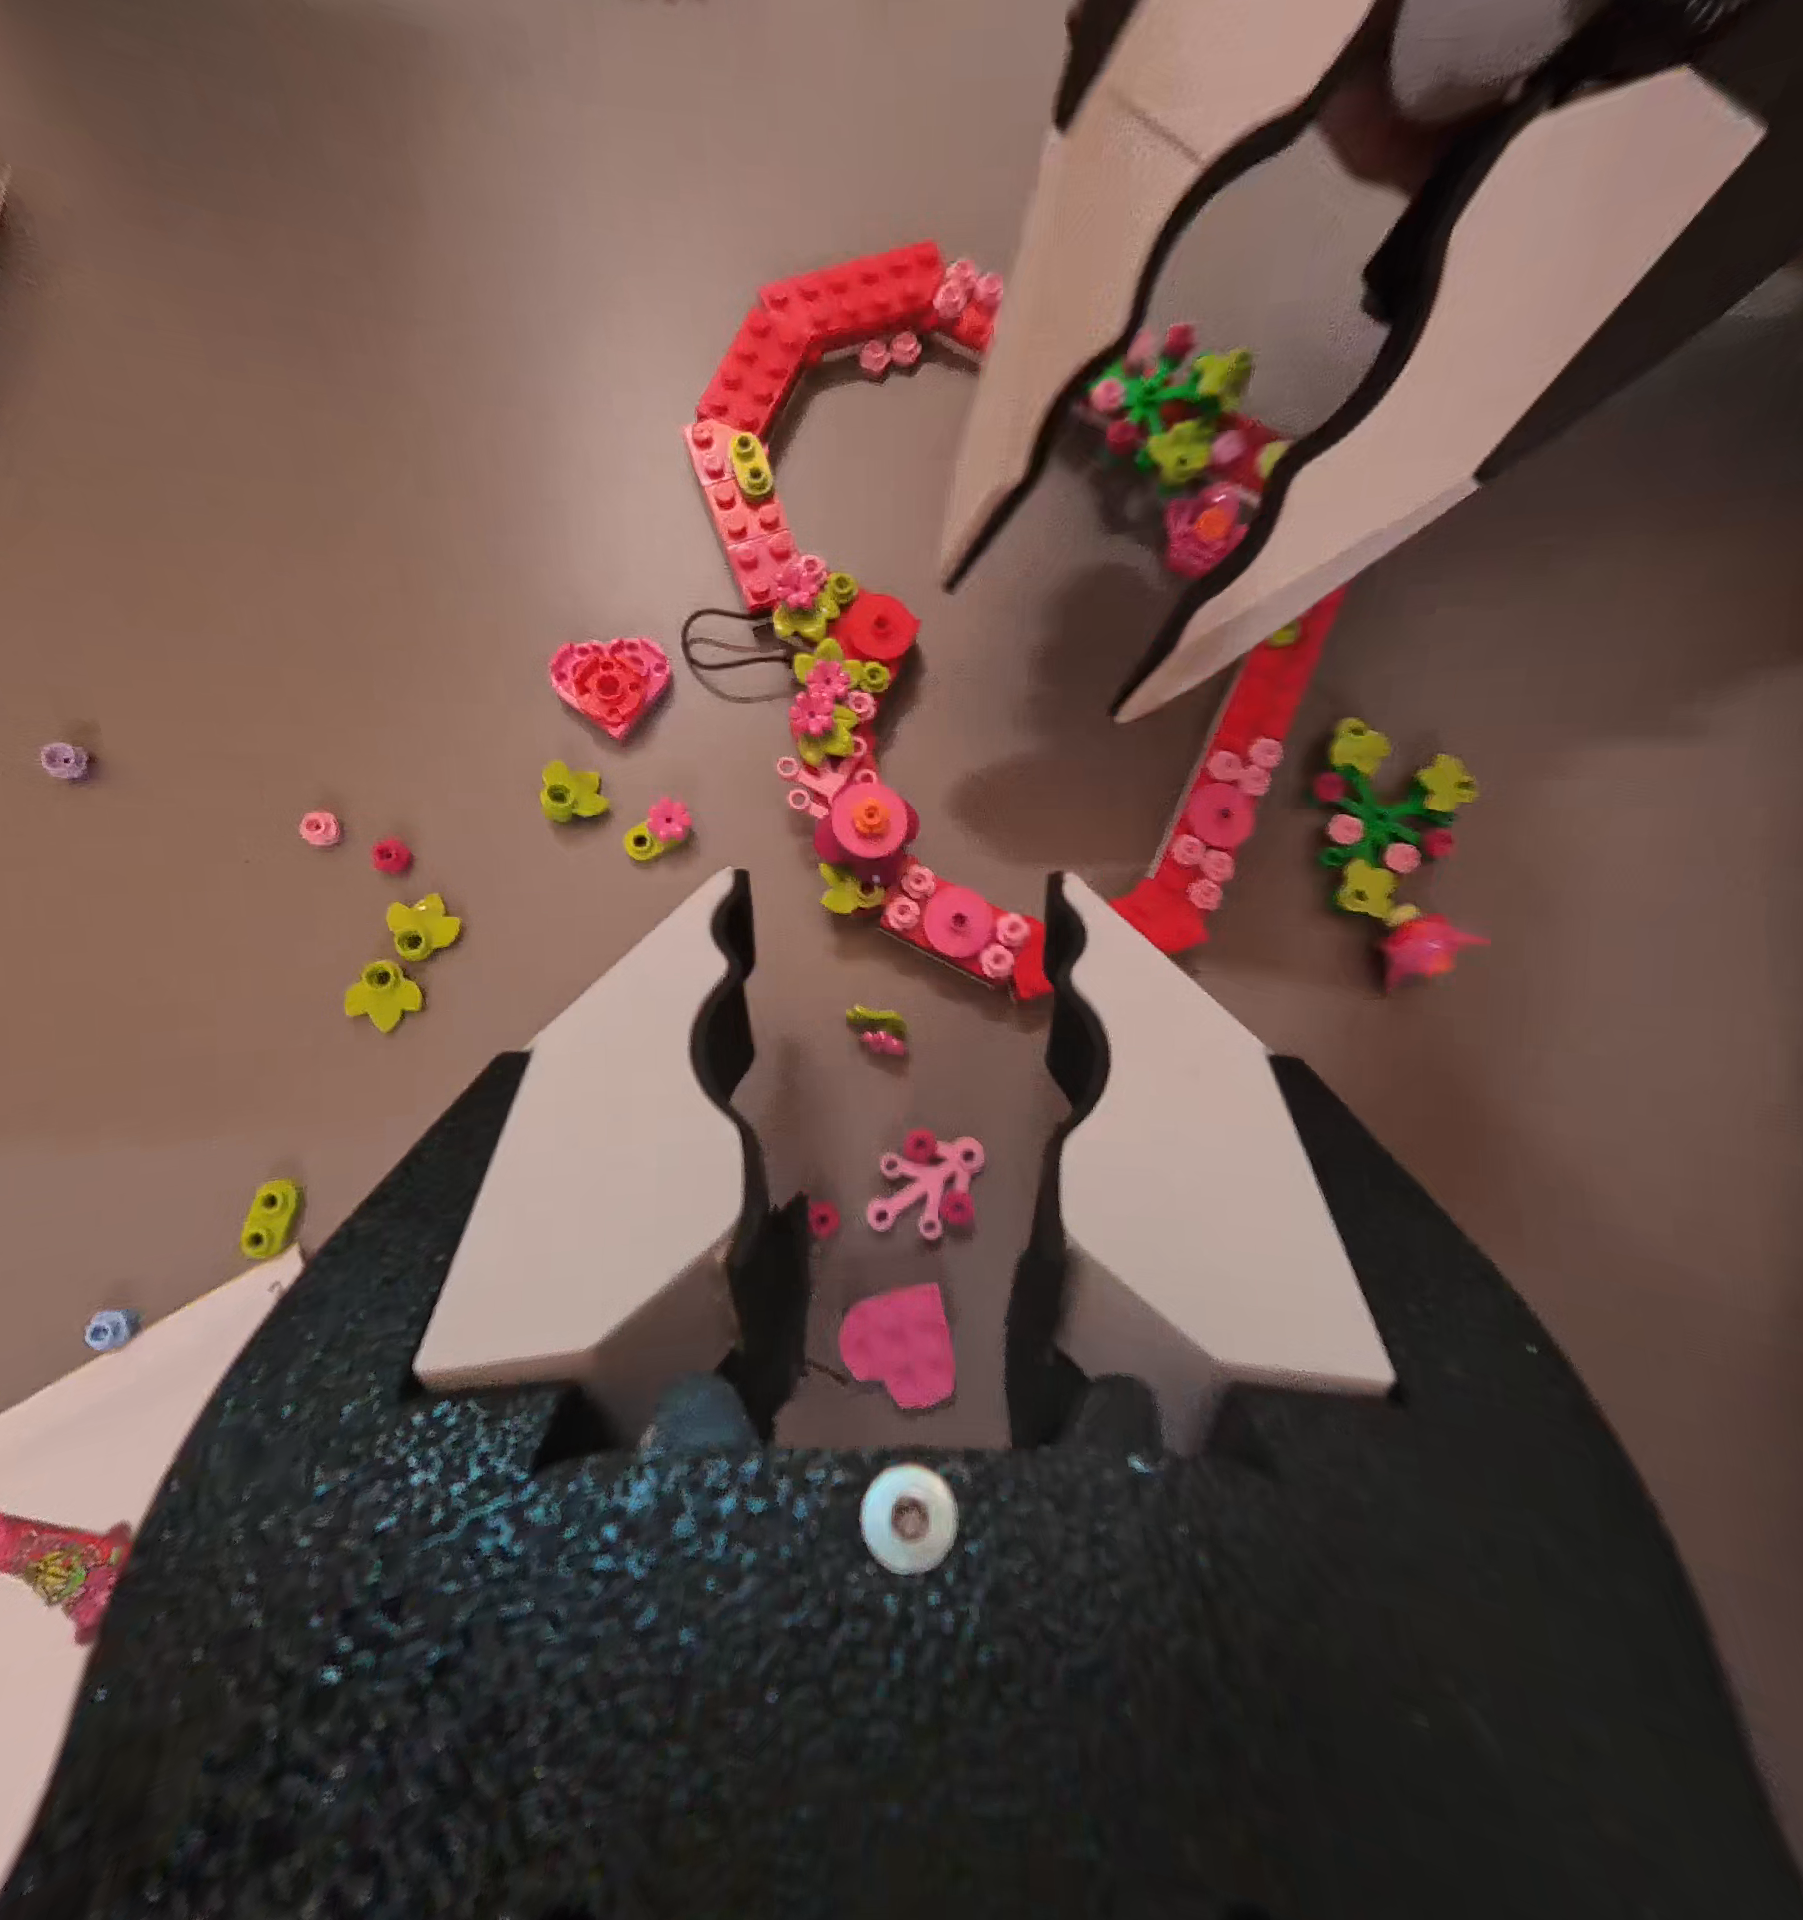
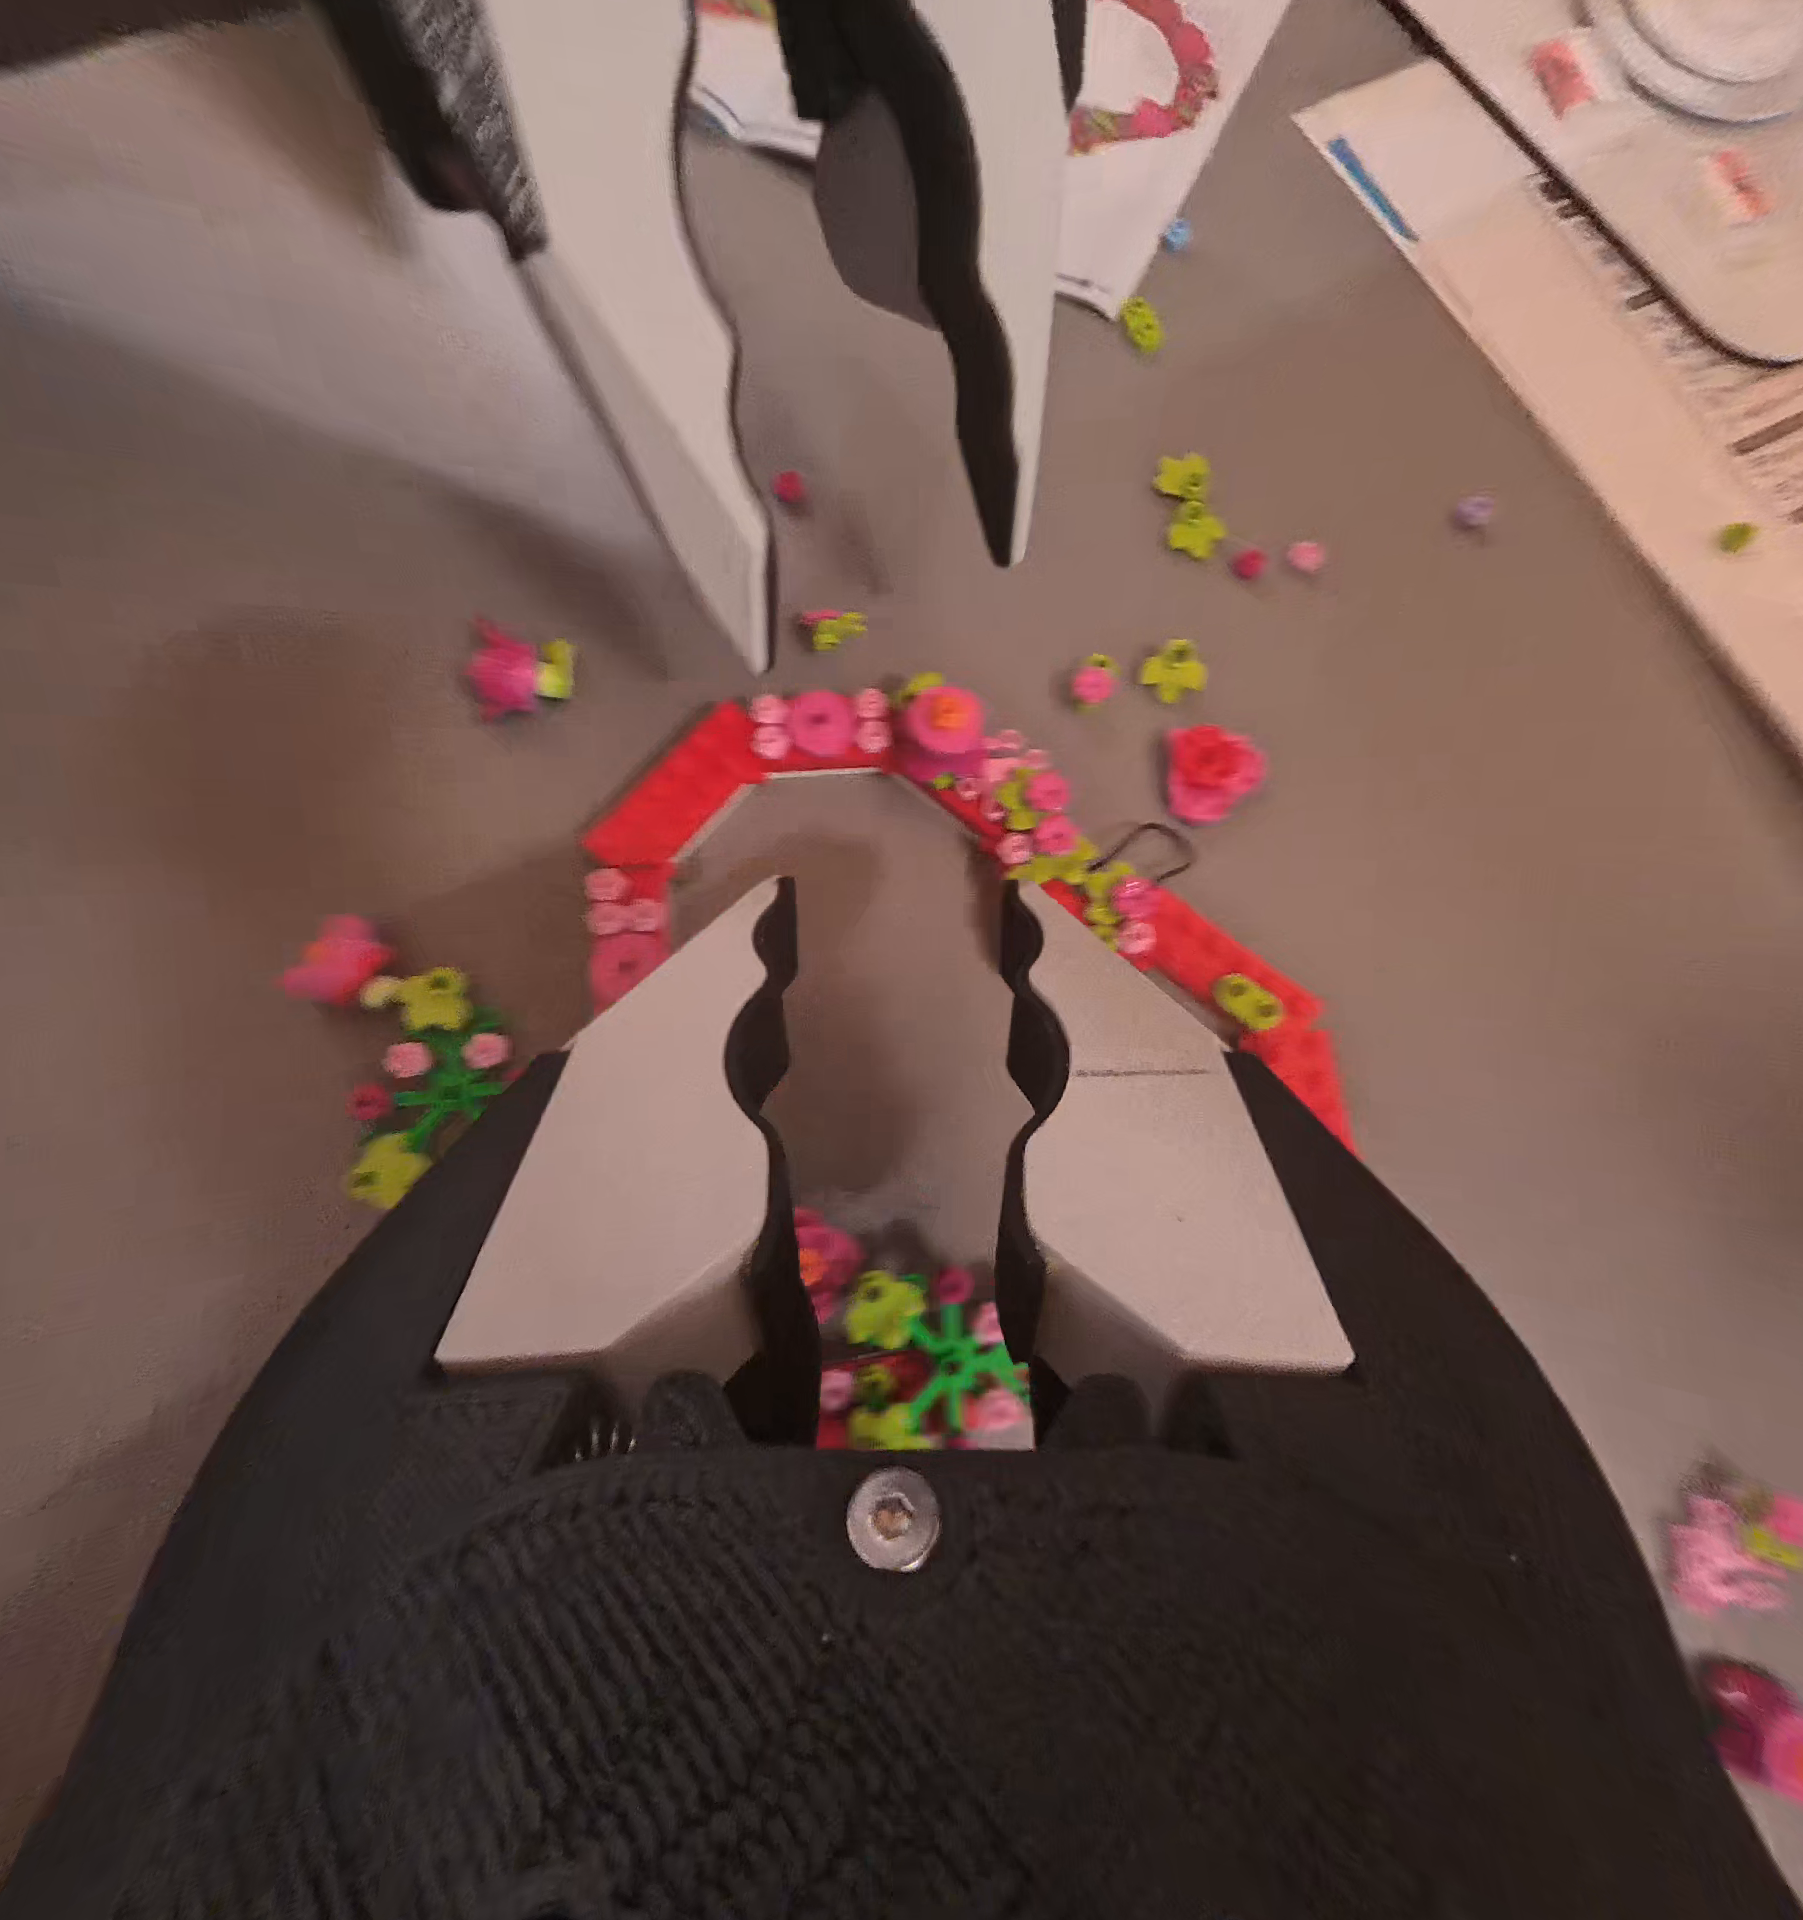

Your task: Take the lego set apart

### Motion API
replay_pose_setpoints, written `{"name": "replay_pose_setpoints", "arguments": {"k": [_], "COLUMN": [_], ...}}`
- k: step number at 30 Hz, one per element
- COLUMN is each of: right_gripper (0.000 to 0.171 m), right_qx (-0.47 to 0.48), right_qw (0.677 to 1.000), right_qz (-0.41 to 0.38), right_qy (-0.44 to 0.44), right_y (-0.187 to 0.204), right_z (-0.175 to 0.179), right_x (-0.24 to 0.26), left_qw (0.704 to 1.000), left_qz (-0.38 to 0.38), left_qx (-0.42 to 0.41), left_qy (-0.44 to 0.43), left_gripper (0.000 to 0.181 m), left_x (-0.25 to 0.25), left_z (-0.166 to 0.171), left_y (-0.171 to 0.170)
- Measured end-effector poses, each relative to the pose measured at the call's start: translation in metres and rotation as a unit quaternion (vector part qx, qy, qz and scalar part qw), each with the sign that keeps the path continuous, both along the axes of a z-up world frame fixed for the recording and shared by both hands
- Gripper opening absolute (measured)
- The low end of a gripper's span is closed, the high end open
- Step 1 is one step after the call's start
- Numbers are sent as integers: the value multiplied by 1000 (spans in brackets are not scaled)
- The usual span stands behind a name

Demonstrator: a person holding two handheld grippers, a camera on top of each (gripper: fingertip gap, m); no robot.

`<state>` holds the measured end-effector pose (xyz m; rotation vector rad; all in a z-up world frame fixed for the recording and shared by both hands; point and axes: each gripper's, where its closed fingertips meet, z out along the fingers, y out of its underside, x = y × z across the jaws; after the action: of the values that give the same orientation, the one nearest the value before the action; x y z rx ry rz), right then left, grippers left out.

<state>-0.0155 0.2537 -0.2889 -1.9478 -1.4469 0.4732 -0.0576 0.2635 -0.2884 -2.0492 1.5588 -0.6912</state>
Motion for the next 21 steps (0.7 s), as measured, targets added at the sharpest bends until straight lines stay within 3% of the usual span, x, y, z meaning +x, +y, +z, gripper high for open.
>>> {"name": "replay_pose_setpoints", "arguments": {"k": [6,10,13,14,21], "right_gripper": [41,28,26,17,14], "right_qx": [-1,-24,-38,-42,-25], "right_qw": [996,993,991,991,992], "right_qz": [54,87,103,108,103], "right_qy": [-68,-70,-71,-71,-73], "right_y": [33,35,32,30,29], "right_z": [-21,-24,-25,-26,-26], "right_x": [-13,-20,-22,-23,-24], "left_qw": [995,996,997,997,992], "left_qz": [-1,-3,-7,-8,-14], "left_qx": [8,-3,2,15,112], "left_qy": [98,89,78,76,54], "left_gripper": [40,21,20,20,19], "left_x": [15,15,14,14,13], "left_z": [-34,-36,-36,-36,-34], "left_y": [4,4,3,5,5]}}
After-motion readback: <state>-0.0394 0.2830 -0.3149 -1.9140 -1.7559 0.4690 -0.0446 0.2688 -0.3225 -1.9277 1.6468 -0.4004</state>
